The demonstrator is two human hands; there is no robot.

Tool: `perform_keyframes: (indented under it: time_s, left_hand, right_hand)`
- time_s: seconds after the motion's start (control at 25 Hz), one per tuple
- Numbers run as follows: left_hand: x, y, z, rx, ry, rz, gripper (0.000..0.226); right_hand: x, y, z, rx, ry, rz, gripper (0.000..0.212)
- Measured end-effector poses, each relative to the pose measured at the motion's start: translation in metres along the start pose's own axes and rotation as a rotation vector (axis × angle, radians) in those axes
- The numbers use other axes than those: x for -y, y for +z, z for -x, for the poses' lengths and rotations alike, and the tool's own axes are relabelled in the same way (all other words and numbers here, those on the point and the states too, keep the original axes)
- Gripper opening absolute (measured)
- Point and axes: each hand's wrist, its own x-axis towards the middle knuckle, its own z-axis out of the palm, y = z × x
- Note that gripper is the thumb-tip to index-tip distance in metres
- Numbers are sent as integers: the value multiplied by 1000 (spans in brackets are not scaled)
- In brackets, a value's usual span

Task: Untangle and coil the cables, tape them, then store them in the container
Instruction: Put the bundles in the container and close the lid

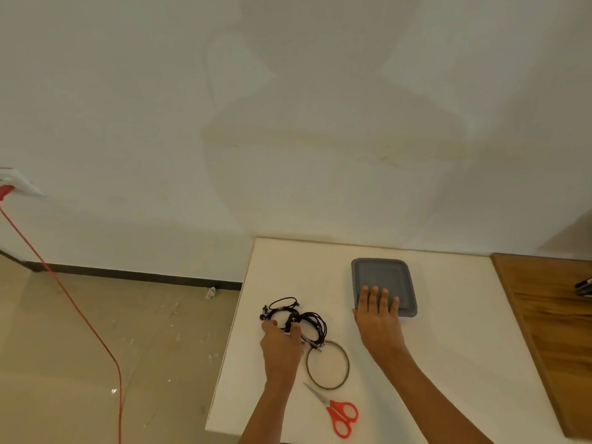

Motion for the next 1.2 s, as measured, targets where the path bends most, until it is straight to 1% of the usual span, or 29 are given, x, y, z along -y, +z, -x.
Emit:
perform_keyframes:
  time_s: [0.08, 0.16, 0.2, 0.24, 0.28, 0.32, 0.36, 0.4, 0.44, 0.52, 0.6, 0.64, 0.68, 0.72, 0.8, 0.84, 0.88, 0.92, 0.96, 1.0, 1.04, 1.08, 1.12, 1.16, 1.2]
  left_hand:
    - [-4, 0, 14, -68, 49, -33, 40]
    - [-9, 2, 30, -127, 172, -101, 32]
    - [-11, 7, 37, -90, 249, -153, 25]
    - [-14, 15, 42, 5, 305, -187, 19]
    - [-17, 25, 47, 142, 305, -186, 17]
    - [-20, 33, 50, 284, 246, -140, 20]
    - [-24, 39, 51, 386, 162, -82, 23]
    - [-25, 43, 50, 424, 89, -35, 26]
    - [-24, 47, 50, 432, 33, -1, 27]
    - [-21, 51, 51, 399, 15, -6, 22]
    - [-20, 52, 52, 315, 75, -162, 27]
    - [-22, 52, 53, 280, 111, -224, 26]
    - [-24, 52, 54, 265, 147, -262, 21]
    - [-28, 52, 56, 251, 180, -273, 25]
    - [-30, 54, 53, 224, 203, -261, 42]
    - [-29, 54, 51, 222, 208, -243, 42]
    - [-29, 54, 50, 223, 195, -224, 37]
    - [-29, 54, 50, 232, 181, -204, 30]
    - [-28, 52, 53, 233, 173, -177, 23]
    - [-28, 50, 55, 214, 171, -131, 18]
    - [-27, 44, 58, 170, 176, -86, 16]
    - [-25, 35, 57, 90, 192, -67, 13]
    - [-24, 25, 55, -22, 204, -76, 12]
    - [-23, 13, 52, -141, 199, -94, 12]
    - [-22, 2, 47, -222, 171, -105, 15]
  right_hand:
    - [7, 0, 19, -16, -52, 39, 61]
    - [8, -2, 32, -22, -128, 55, 59]
    - [4, -4, 35, -58, -155, 55, 60]
    - [0, -5, 37, -92, -169, 69, 61]
    - [-3, -7, 40, -124, -187, 80, 62]
    - [-4, -7, 45, -149, -213, 88, 64]
    - [-4, -4, 50, -188, -233, 73, 65]
    - [-3, -3, 55, -208, -236, 37, 66]
    - [-4, -4, 57, -248, -249, 0, 66]
    - [-9, -13, 55, -307, -298, -72, 64]
    - [-13, -27, 50, -347, -318, -124, 55]
    - [-12, -37, 51, -351, -299, -184, 49]
    - [-13, -47, 54, -372, -223, -274, 46]
    - [-15, -60, 57, -412, -34, -442, 46]
    - [-32, -72, 66, -496, 491, -770, 42]
    - [-45, -70, 71, -567, 739, -865, 40]
    - [-59, -65, 77, -626, 944, -957, 40]
    - [-71, -59, 82, -648, 1100, -1051, 40]
    - [-79, -53, 87, -628, 1215, -1151, 40]
    - [-85, -46, 92, -571, 1284, -1210, 37]
    - [-90, -40, 99, -500, 1312, -1208, 34]
    - [-93, -38, 105, -432, 1332, -1165, 33]
    - [-94, -38, 108, -390, 1347, -1065, 34]
    - [-94, -42, 109, -390, 1355, -935, 35]
    - [-89, -47, 108, -441, 1319, -821, 35]
